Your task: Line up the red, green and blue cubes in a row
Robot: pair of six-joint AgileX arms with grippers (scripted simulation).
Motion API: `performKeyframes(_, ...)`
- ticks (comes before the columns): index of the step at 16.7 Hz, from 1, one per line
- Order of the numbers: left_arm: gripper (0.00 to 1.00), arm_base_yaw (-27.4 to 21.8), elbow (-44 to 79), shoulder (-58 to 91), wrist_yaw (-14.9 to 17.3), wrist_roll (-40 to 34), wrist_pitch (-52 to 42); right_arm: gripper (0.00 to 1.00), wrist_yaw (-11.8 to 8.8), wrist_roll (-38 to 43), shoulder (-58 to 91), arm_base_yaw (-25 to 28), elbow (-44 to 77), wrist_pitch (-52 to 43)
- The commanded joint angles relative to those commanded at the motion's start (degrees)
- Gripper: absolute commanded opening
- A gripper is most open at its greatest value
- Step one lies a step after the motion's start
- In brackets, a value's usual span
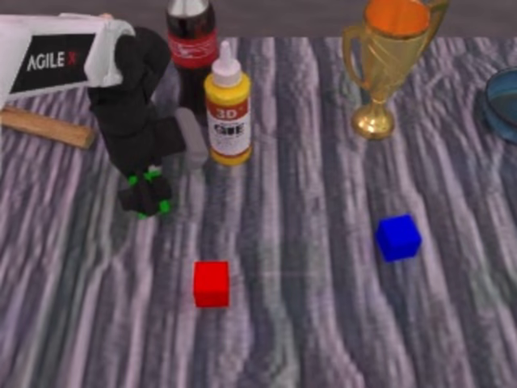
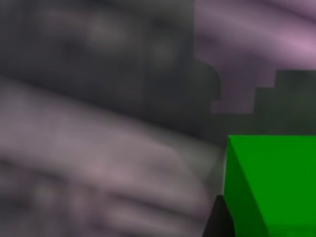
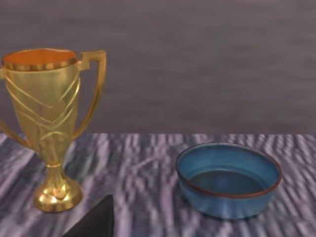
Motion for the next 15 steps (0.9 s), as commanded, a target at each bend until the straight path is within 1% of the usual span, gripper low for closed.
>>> performKeyframes(6,0.0,0.0,0.0,0.0,0.0,0.0,0.0,1.0,0.0,0.0,0.0,0.0,0.0,0.0)
performKeyframes(7,0.0,-0.24,0.07,-2.18,0.92,-0.81,-1.61,1.0,0.0,0.0,0.0,0.0,0.0,0.0)
performKeyframes(9,0.0,-0.19,0.87,-2.4,0.94,-0.74,-2.6,1.0,0.0,0.0,0.0,0.0,0.0,0.0)
performKeyframes(15,0.0,0.7,7.94,-6.0,0.88,-0.85,-13.81,1.0,0.0,0.0,0.0,0.0,0.0,0.0)
